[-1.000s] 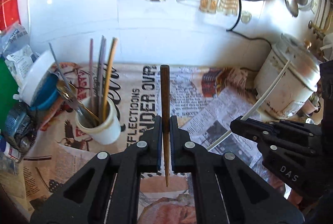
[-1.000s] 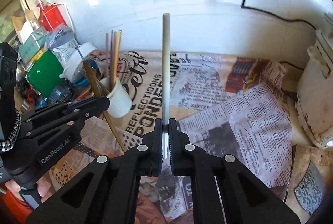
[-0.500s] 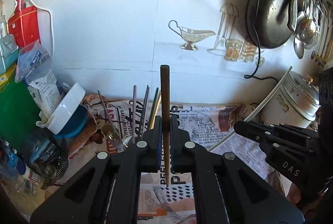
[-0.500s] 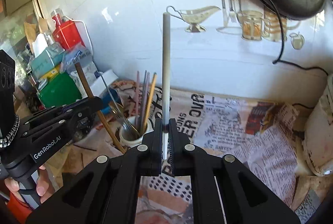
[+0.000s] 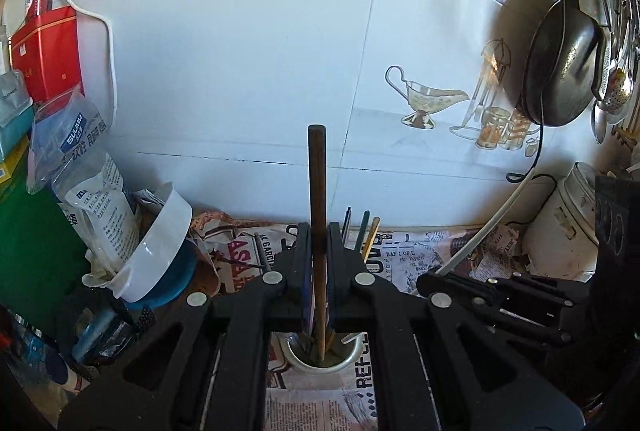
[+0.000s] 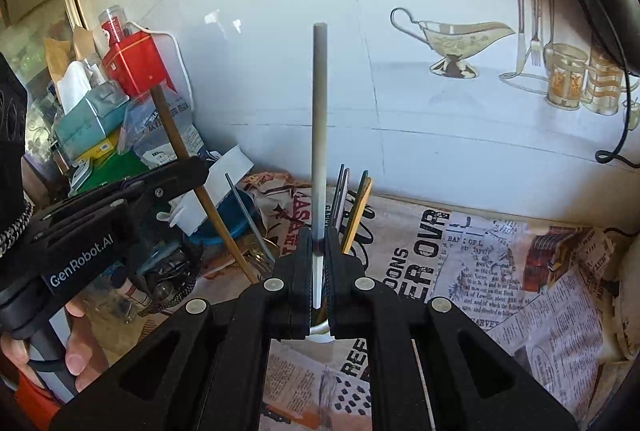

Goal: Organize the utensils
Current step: 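Carry the brown and white chopsticks over and lower them into the white cup, then open both tools to release the chopsticks into the cup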

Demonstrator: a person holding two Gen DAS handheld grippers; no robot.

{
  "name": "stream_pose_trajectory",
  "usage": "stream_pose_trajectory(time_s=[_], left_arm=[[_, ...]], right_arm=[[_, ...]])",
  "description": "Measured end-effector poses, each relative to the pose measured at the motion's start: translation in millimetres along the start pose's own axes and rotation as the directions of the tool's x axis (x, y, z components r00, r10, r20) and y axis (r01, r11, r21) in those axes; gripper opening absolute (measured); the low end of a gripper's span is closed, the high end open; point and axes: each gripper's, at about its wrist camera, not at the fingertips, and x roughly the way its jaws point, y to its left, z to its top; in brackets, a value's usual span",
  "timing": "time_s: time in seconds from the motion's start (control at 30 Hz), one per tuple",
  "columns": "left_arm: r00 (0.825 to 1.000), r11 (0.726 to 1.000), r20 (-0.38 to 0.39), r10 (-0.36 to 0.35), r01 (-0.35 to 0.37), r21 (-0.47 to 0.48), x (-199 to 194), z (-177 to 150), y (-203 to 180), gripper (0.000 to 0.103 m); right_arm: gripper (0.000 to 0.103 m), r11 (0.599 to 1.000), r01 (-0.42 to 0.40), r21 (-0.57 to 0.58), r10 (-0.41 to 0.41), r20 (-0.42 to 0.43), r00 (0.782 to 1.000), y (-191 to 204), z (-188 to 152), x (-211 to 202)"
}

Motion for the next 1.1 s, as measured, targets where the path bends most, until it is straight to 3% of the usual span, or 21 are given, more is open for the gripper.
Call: stream_pose_trajectory(time_s=[0.33, 0.57, 0.83, 1.1], left_arm=[[0.993, 1.000, -0.114, -0.023, 0.023, -0.005, 57.9, -24.0, 17.0, 0.005], [0.983, 0.999, -0.180, -0.037, 0.039, 0.006, 75.1, -35.2, 19.5, 0.005], [0.977, 0.999, -0.214, -0.022, 0.032, 0.044, 75.3, -40.0, 12.7, 0.005], [0.981, 0.998, -0.192, 0.029, -0.019, 0.057, 49.2, -41.1, -3.9, 0.019]], right_arm=[[0.005, 0.999, 0.037, -0.003, -0.037, -0.125, 0.991, 2.2, -14.0, 54.8], [0.005, 0.999, 0.051, 0.000, -0.050, -0.176, 0.983, 0.4, -20.7, 76.1], [0.006, 0.999, 0.032, 0.001, -0.031, -0.216, 0.976, -1.7, -22.1, 83.0], [0.023, 0.999, 0.029, -0.036, -0.035, -0.190, 0.981, -2.1, -24.9, 50.1]])
